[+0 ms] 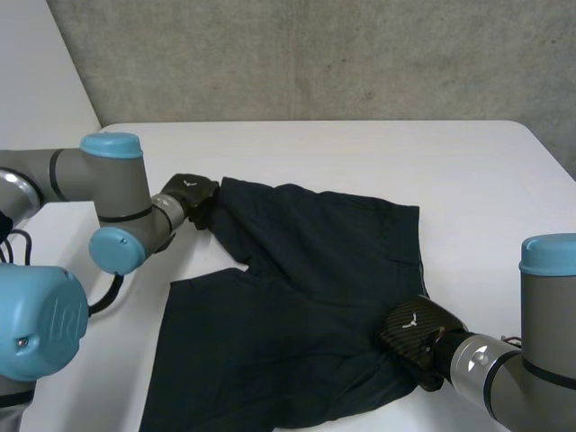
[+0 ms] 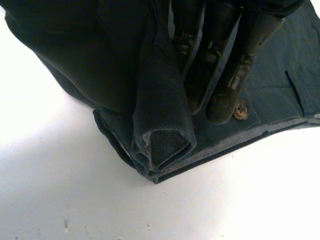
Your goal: Fold the shorts.
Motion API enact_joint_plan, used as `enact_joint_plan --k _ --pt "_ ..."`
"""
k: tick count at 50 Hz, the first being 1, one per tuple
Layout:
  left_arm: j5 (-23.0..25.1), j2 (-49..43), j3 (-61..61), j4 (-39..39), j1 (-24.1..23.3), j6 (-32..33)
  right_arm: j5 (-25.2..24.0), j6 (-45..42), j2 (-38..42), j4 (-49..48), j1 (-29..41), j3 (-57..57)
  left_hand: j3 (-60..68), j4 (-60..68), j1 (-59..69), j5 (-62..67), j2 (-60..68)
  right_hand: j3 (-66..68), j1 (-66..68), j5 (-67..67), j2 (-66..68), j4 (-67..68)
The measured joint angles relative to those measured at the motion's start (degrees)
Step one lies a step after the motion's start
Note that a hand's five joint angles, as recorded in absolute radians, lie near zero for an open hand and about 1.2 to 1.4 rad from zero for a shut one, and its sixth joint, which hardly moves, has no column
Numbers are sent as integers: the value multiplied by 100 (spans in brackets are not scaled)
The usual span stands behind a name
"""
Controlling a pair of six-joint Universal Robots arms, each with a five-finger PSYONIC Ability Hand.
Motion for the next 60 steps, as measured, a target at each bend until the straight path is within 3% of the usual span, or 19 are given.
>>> enact_joint_plan --k 13,24,28,29,32,40,60 --pt "-86 423 -517 -22 292 65 1 0 0 0 6 5 34 7 0 0 9 0 0 0 0 0" --pt "-479 536 -1164 2 629 189 8 0 -1 1 18 21 -154 -215 -23 -11 -155 0 0 0 0 0" --pt "-548 562 -1267 1 685 153 13 0 -1 5 30 28 -881 -896 -522 -294 -888 0 -5 0 0 0" --pt "-545 586 -1289 -4 697 143 13 0 -1 6 30 29 -1449 -1511 -1257 -1009 -1539 0 -5 0 0 0" --pt "-524 672 -1357 -12 713 125 14 0 -1 7 29 31 -2608 -2696 -1691 -2143 -2635 0 -5 0 0 0" --pt "-469 978 -1571 -18 640 107 17 0 -3 9 30 33 -2856 -2943 -2594 -2633 -2898 0 -5 0 0 0" --pt "-465 995 -1523 -3 237 146 9 0 -5 15 16 49 -2856 -2943 -2597 -2633 -2898 0 -5 0 0 0"
